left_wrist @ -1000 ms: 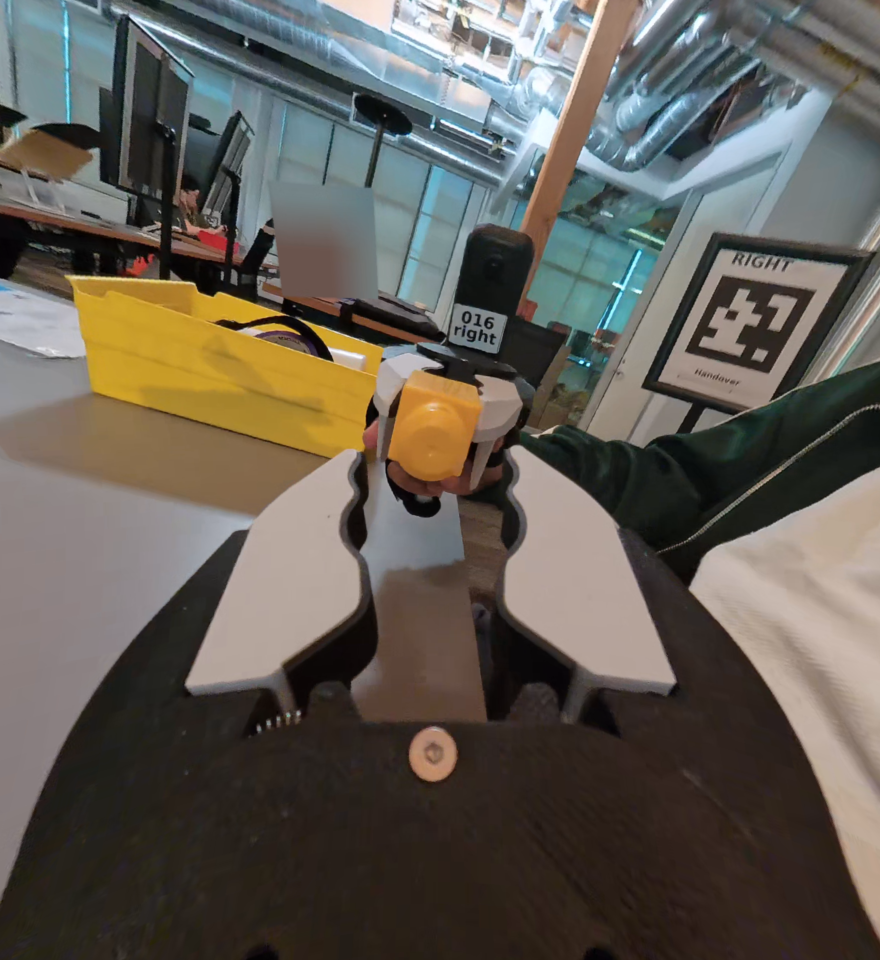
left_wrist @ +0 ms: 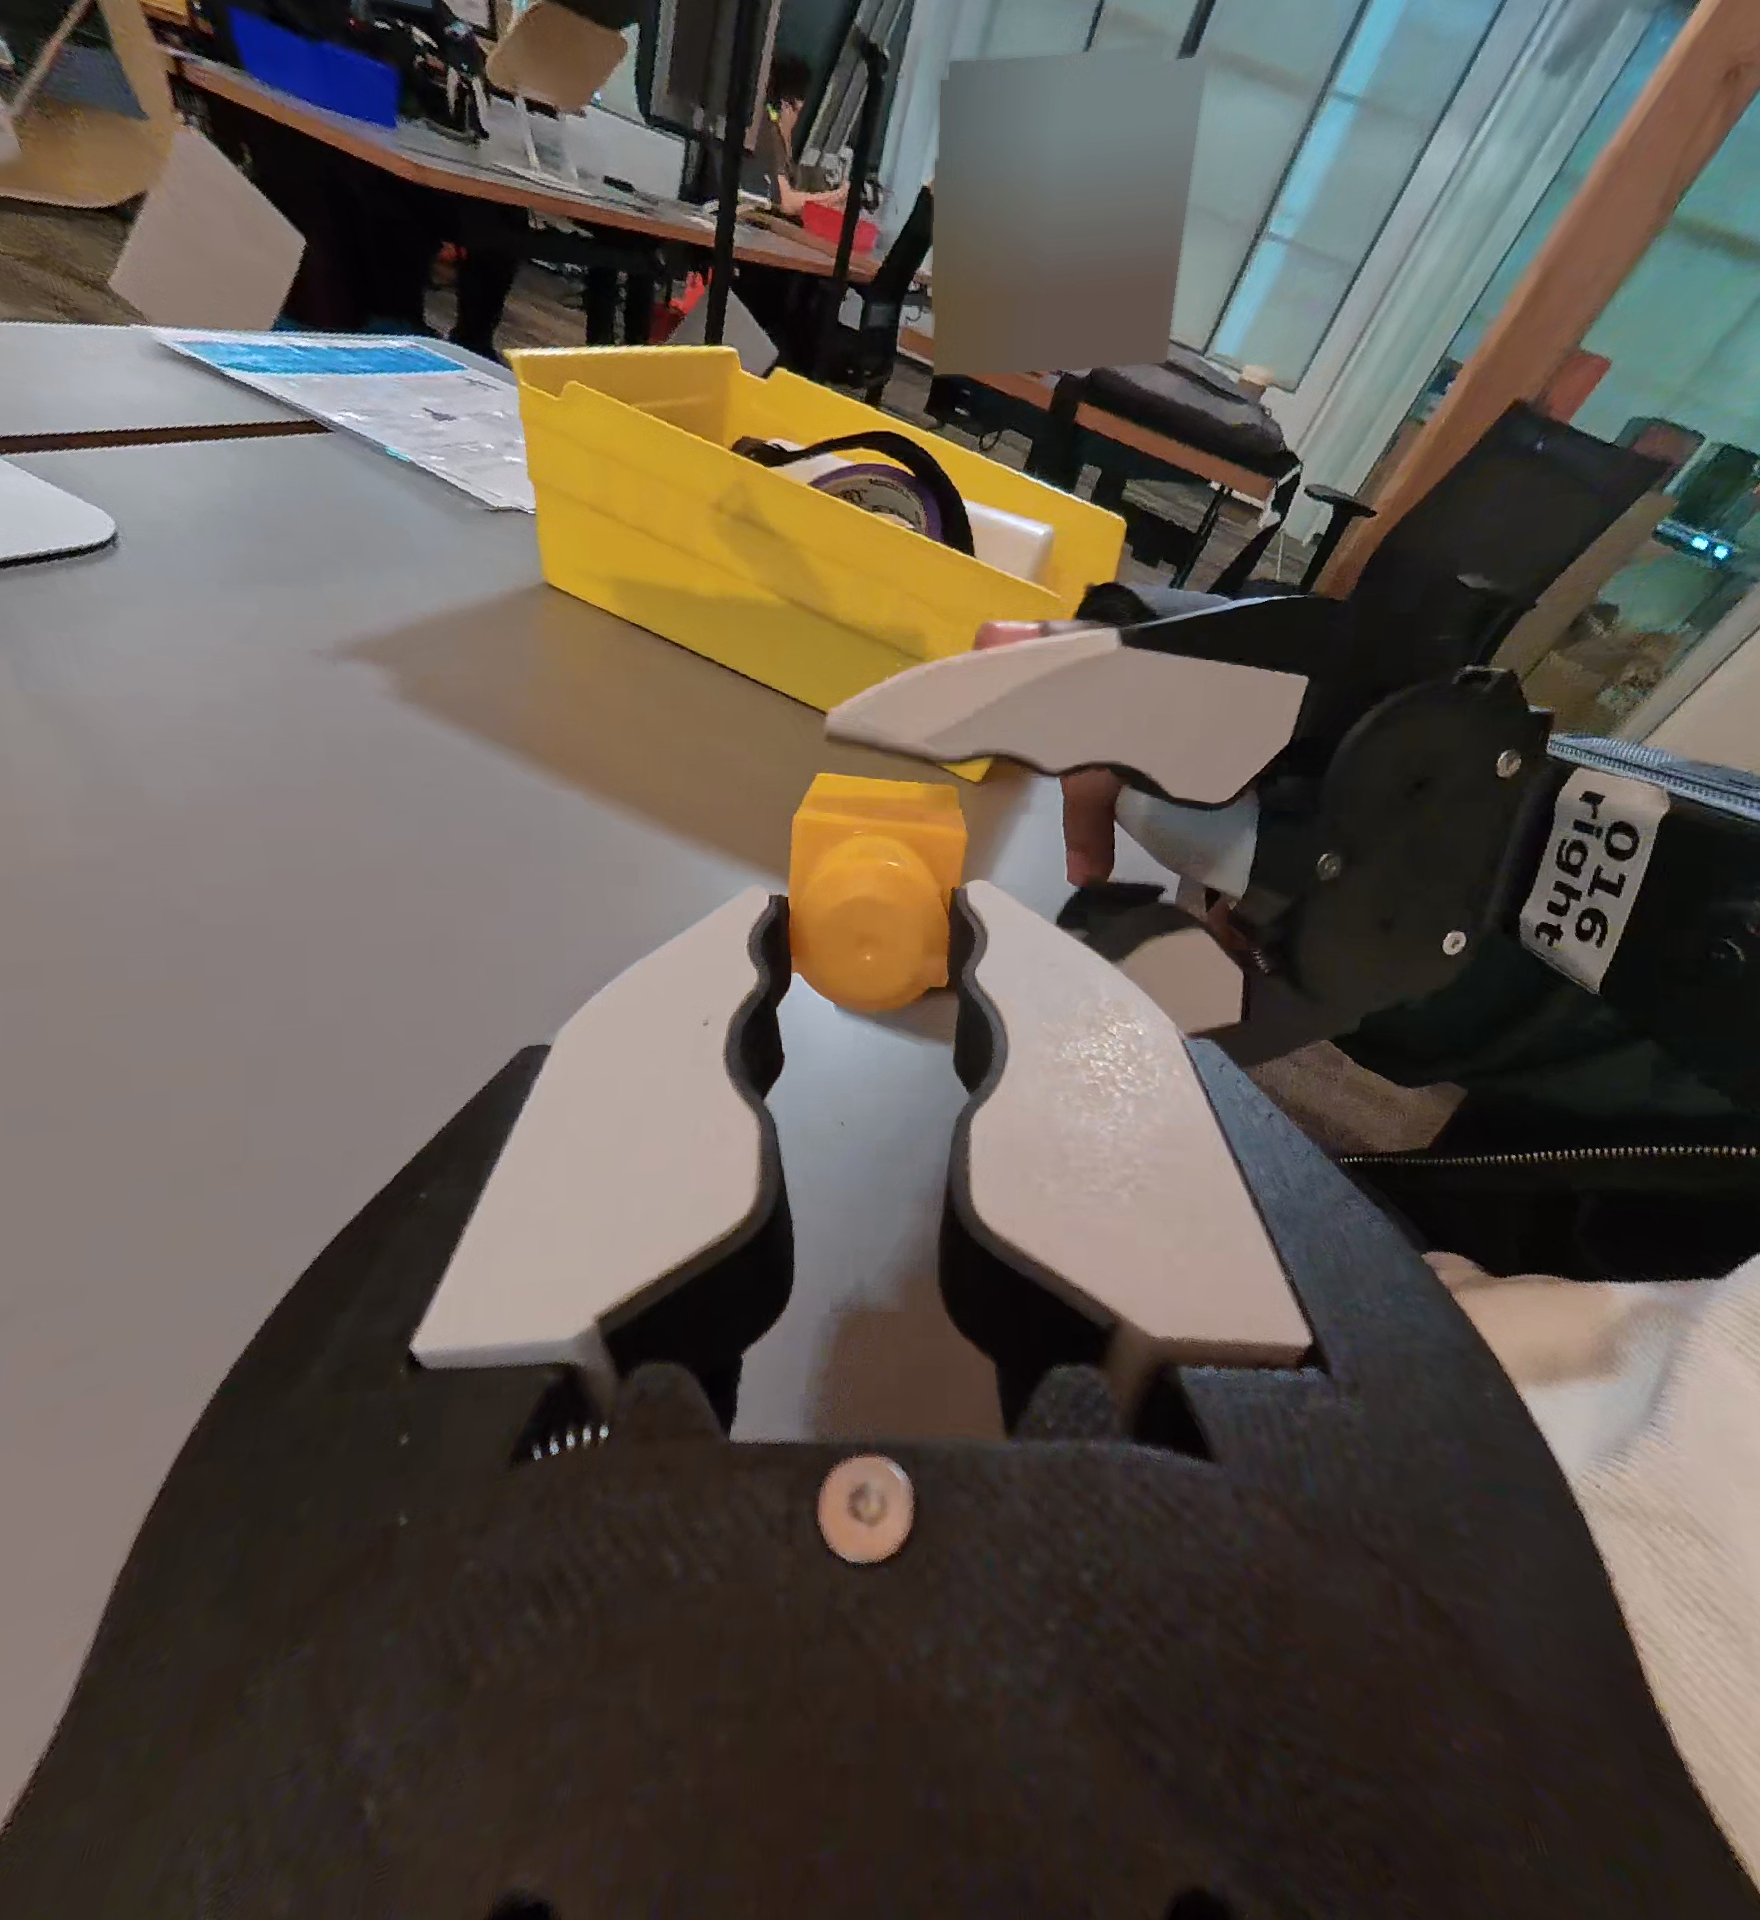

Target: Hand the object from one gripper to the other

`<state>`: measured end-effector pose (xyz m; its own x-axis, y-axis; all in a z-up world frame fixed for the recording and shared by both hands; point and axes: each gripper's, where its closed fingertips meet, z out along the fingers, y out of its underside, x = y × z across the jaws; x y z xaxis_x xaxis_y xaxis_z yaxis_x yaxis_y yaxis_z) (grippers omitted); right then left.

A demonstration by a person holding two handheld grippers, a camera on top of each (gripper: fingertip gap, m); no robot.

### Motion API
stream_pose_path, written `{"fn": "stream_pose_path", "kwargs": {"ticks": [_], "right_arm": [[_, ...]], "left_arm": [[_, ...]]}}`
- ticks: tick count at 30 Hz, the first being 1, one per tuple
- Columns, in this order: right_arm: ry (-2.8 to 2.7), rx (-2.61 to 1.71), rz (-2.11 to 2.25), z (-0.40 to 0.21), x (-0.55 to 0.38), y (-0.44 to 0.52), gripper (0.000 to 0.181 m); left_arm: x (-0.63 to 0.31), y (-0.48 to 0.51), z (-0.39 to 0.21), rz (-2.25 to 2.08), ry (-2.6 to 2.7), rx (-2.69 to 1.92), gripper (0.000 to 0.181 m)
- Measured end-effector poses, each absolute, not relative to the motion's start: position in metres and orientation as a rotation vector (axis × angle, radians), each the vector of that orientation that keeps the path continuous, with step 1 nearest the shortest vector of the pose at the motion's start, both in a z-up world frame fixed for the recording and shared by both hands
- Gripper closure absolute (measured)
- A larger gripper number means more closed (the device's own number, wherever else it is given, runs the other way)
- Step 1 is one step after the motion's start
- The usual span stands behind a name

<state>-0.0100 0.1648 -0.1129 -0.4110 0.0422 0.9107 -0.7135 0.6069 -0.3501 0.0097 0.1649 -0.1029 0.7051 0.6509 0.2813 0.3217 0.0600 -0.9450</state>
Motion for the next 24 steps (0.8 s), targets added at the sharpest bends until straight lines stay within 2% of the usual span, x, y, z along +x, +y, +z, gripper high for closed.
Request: {"fn": "stream_pose_path", "kwargs": {"ticks": [5, 6, 8, 12, 19, 24], "right_arm": [[-1.864, 0.495, 0.983, -0.113, -0.013, 0.167, 0.144], [-1.871, 0.471, 1.023, -0.11, -0.013, 0.168, 0.144], [-1.908, 0.411, 1.14, -0.104, -0.013, 0.169, 0.144], [-2.117, 0.308, 1.56, -0.101, 0.003, 0.166, 0.144], [-2.491, 0.139, 2.211, -0.096, 0.027, 0.173, 0.144], [-2.557, 0.156, 2.333, -0.094, 0.038, 0.174, 0.144]], "left_arm": [[0.014, 0.17, -0.102, 0.36, -0.692, -1.552, 0.153], [0.015, 0.171, -0.098, 0.383, -0.638, -1.532, 0.148], [0.017, 0.172, -0.09, 0.4, -0.564, -1.479, 0.123], [0.02, 0.176, -0.087, 0.406, -0.509, -1.47, 0.112], [0.034, 0.187, -0.077, 0.374, -0.407, -1.439, 0.112], [0.036, 0.187, -0.07, 0.298, -0.415, -1.372, 0.114]]}}
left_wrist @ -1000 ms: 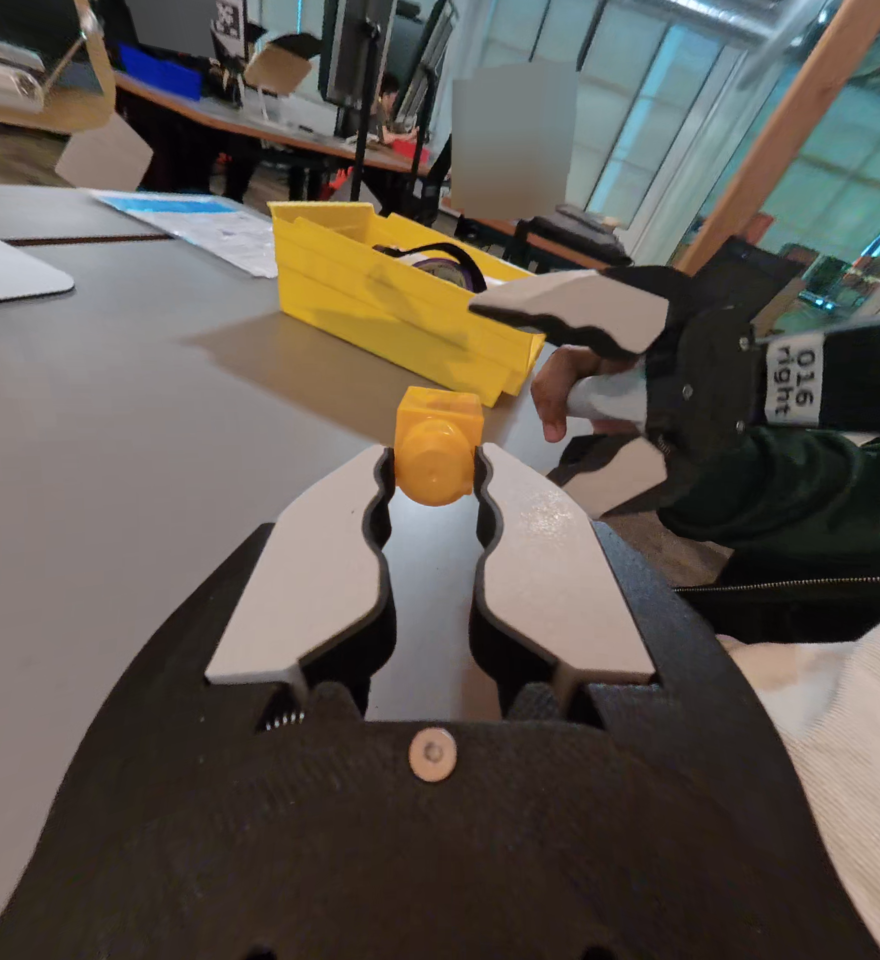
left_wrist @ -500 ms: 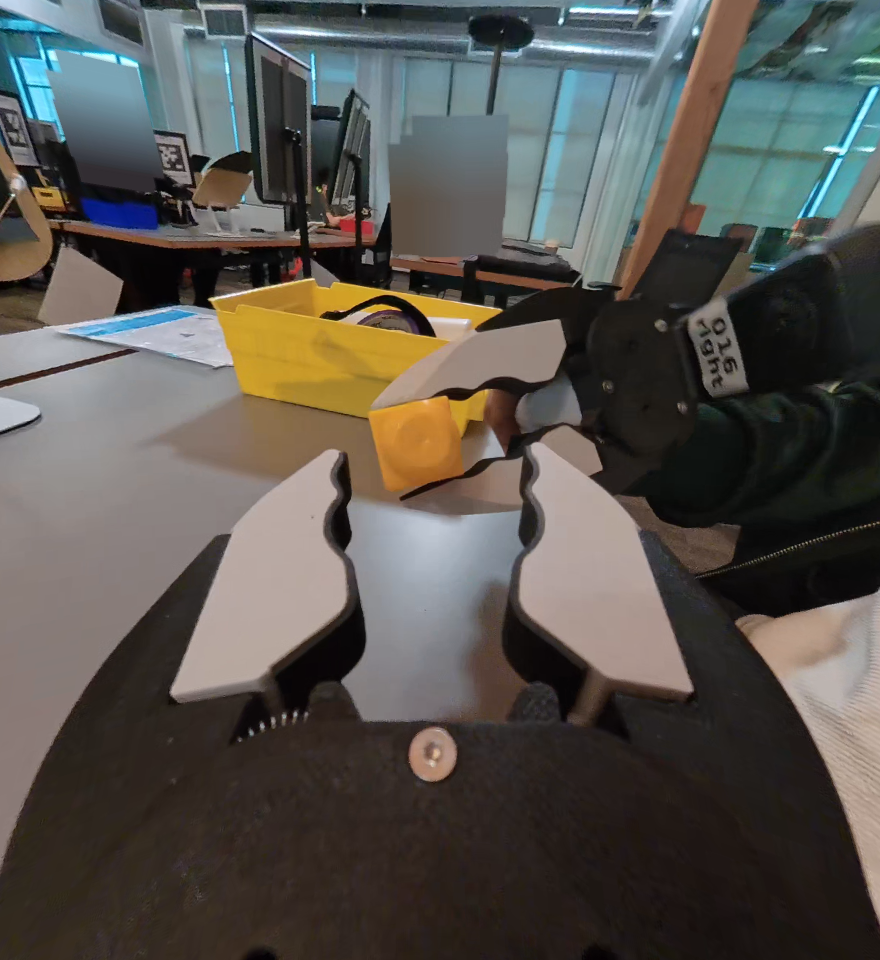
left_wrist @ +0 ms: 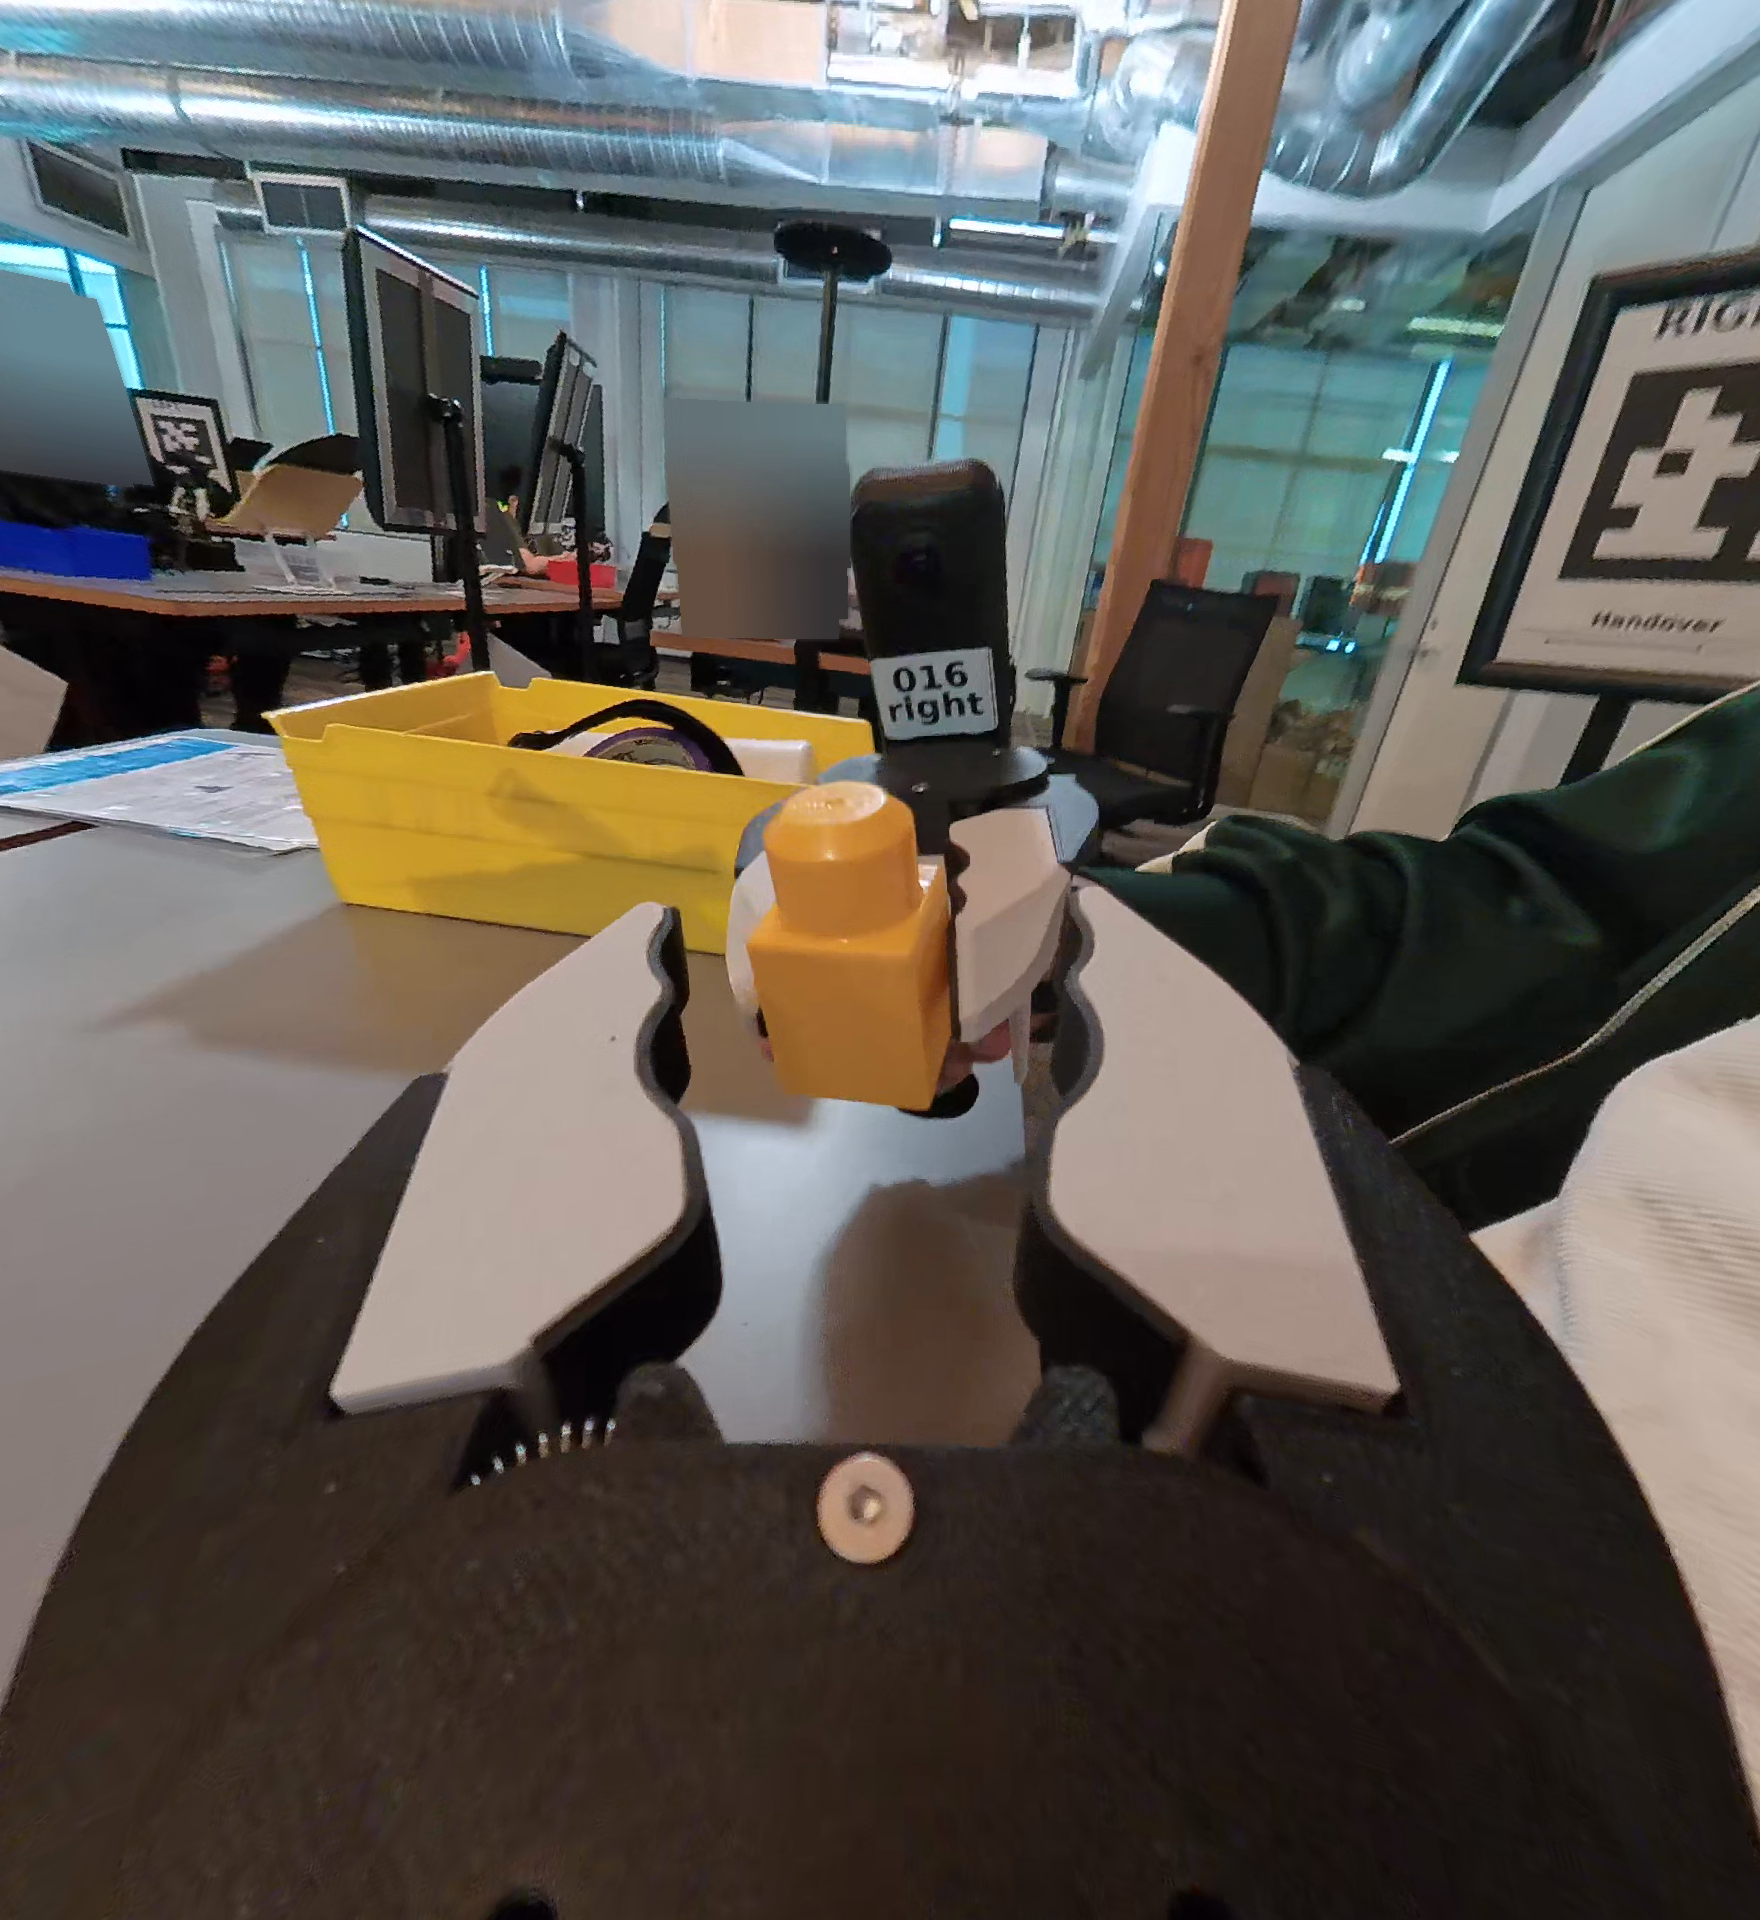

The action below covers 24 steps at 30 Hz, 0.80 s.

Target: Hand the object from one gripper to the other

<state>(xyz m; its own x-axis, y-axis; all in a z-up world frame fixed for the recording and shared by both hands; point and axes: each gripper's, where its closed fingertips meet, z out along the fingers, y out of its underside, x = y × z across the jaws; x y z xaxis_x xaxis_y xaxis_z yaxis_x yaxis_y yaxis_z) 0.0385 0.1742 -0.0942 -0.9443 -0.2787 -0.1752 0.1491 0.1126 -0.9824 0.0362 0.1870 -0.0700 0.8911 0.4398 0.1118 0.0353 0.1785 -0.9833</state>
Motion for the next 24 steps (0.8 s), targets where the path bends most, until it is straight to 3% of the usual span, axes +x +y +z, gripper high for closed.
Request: {"fn": "stream_pose_path", "kwargs": {"ticks": [3, 7, 9, 12, 15, 24], "right_arm": [[2.059, -0.146, -1.889, -0.097, 0.046, 0.17, 0.144], [2.065, -0.162, -1.871, -0.101, 0.053, 0.165, 0.144], [2.074, -0.159, -1.901, -0.101, 0.05, 0.164, 0.143], [2.115, -0.102, -2.004, -0.101, 0.035, 0.162, 0.102], [2.192, -0.021, -2.062, -0.102, 0.018, 0.163, 0.085], [2.268, -0.045, -2.122, -0.099, 0.014, 0.162, 0.096]], "left_arm": [[0.036, 0.185, -0.068, 0.295, -0.421, -1.358, 0.123], [0.04, 0.186, -0.069, 0.293, -0.401, -1.392, 0.153], [0.041, 0.187, -0.068, 0.247, -0.424, -1.395, 0.154], [0.037, 0.182, -0.065, 0.242, -0.468, -1.372, 0.154], [0.03, 0.173, -0.067, 0.262, -0.524, -1.356, 0.154], [0.02, 0.161, -0.075, 0.319, -0.588, -1.379, 0.154]]}}
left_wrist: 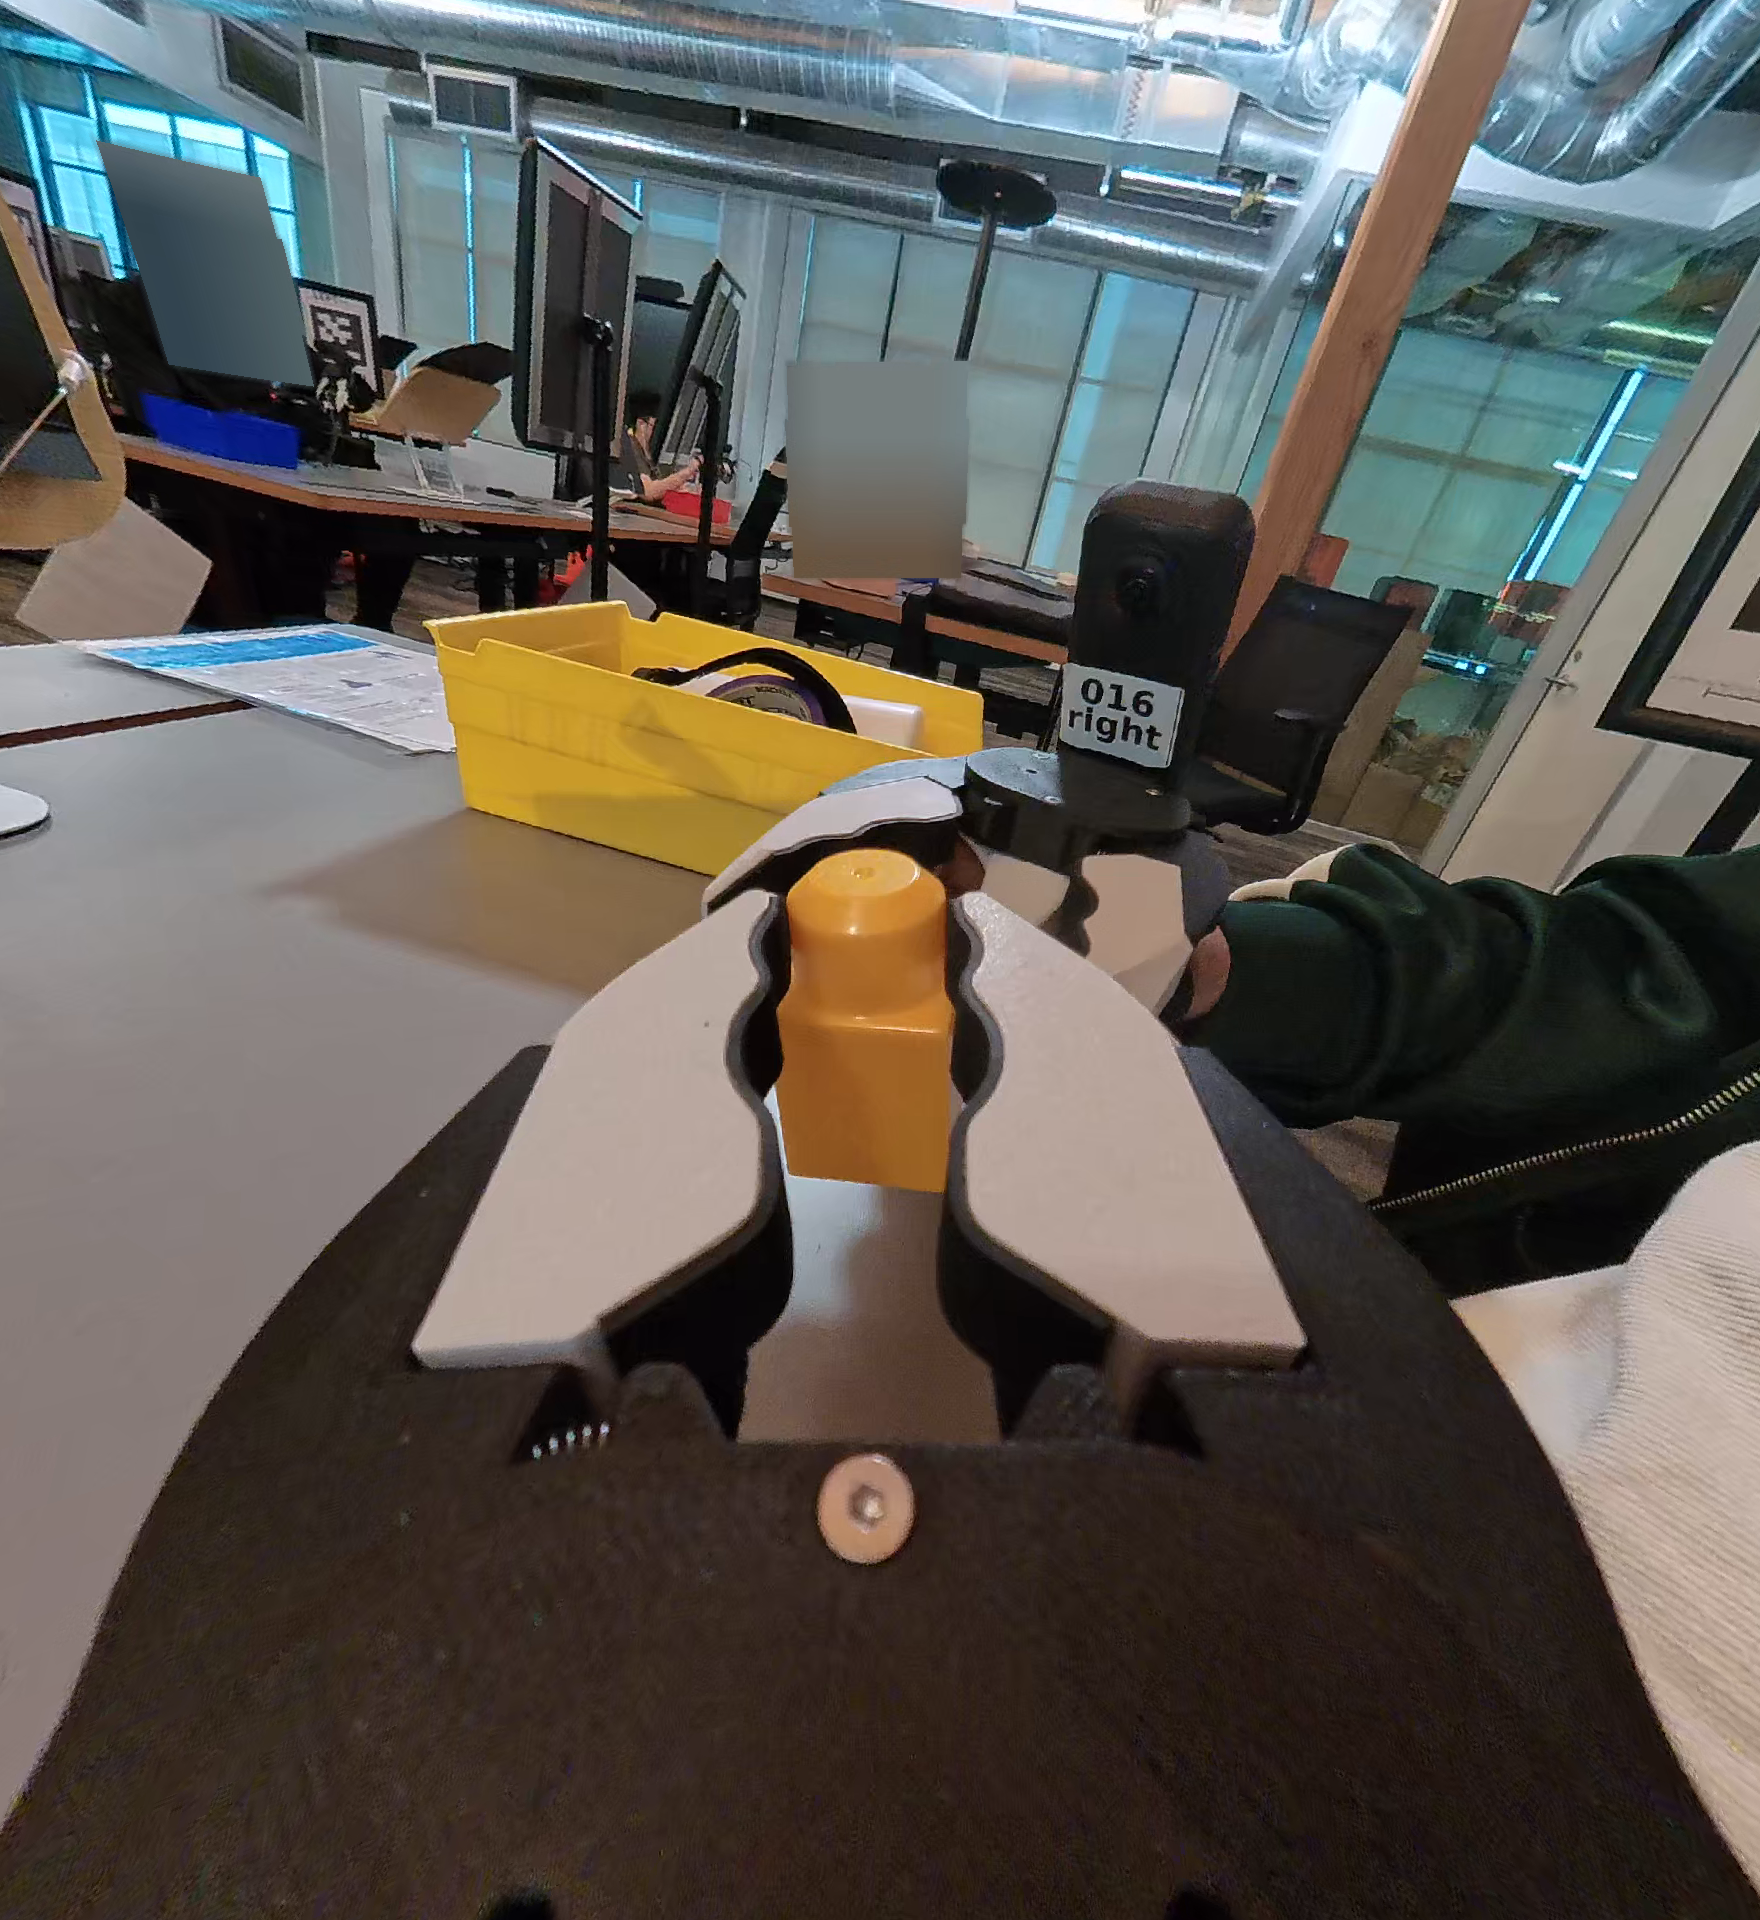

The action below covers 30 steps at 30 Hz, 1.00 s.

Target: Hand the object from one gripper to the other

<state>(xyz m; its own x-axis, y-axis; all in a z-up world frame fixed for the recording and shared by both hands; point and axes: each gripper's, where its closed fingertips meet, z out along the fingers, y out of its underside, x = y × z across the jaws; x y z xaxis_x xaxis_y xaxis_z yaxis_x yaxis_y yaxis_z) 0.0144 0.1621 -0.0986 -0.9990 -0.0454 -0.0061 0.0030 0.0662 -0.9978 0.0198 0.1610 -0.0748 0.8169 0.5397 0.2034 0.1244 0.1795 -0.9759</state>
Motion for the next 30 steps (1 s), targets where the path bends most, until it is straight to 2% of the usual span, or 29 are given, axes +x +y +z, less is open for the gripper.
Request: {"fn": "stream_pose_path", "kwargs": {"ticks": [25, 30], "right_arm": [[2.31, -0.036, -2.107, -0.102, 0.011, 0.163, 0.107], [2.003, -0.038, -2.109, -0.079, 0.023, 0.172, 0.114]], "left_arm": [[0.015, 0.158, -0.083, 0.365, -0.622, -1.418, 0.154], [0.036, 0.173, -0.07, 0.195, -0.442, -1.366, 0.155]]}}
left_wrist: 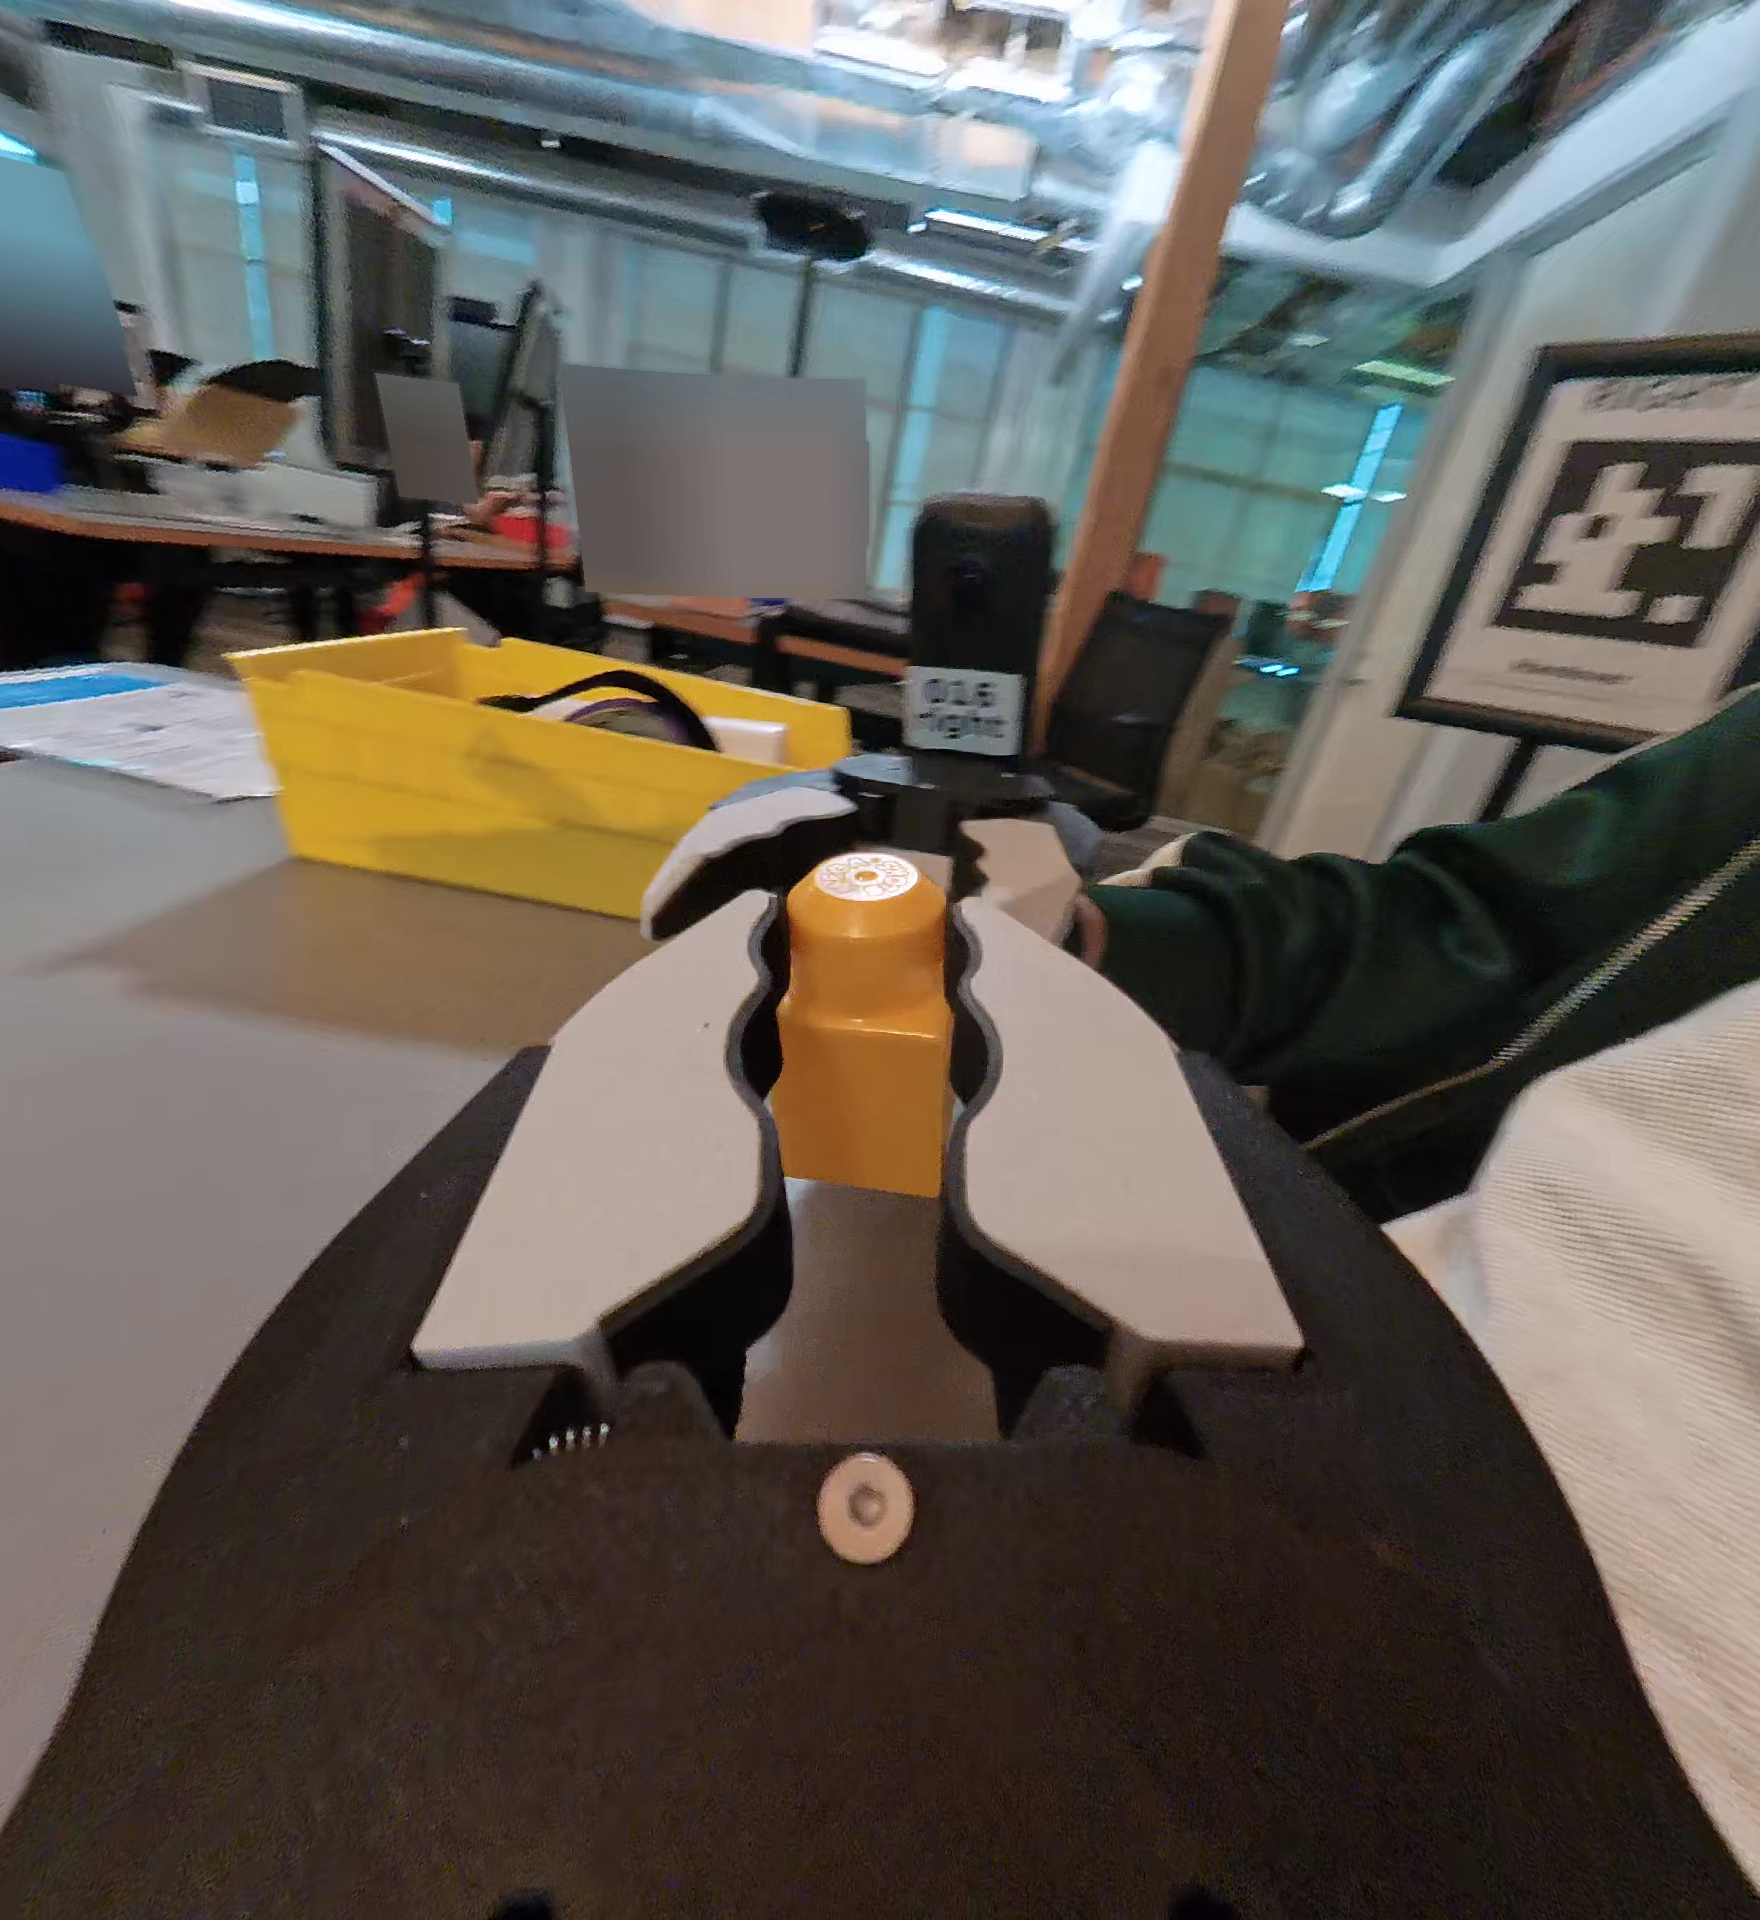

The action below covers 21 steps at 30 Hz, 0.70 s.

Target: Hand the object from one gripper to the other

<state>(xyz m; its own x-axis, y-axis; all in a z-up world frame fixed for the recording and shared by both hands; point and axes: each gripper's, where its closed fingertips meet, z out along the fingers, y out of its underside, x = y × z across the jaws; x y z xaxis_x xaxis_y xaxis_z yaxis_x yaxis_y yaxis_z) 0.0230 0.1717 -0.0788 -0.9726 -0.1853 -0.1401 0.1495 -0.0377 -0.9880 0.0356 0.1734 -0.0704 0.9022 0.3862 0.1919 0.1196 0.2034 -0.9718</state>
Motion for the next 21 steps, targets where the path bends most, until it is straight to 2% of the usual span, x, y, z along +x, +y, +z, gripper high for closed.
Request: {"fn": "stream_pose_path", "kwargs": {"ticks": [6, 21], "right_arm": [[1.622, 0.008, -1.82, -0.066, 0.036, 0.194, 0.132], [1.603, -0.287, -1.402, -0.087, 0.114, 0.195, 0.139]], "left_arm": [[0.056, 0.179, -0.056, -0.053, -0.344, -1.267, 0.155], [0.101, 0.213, -0.052, -0.335, -0.141, -1.282, 0.154]]}}
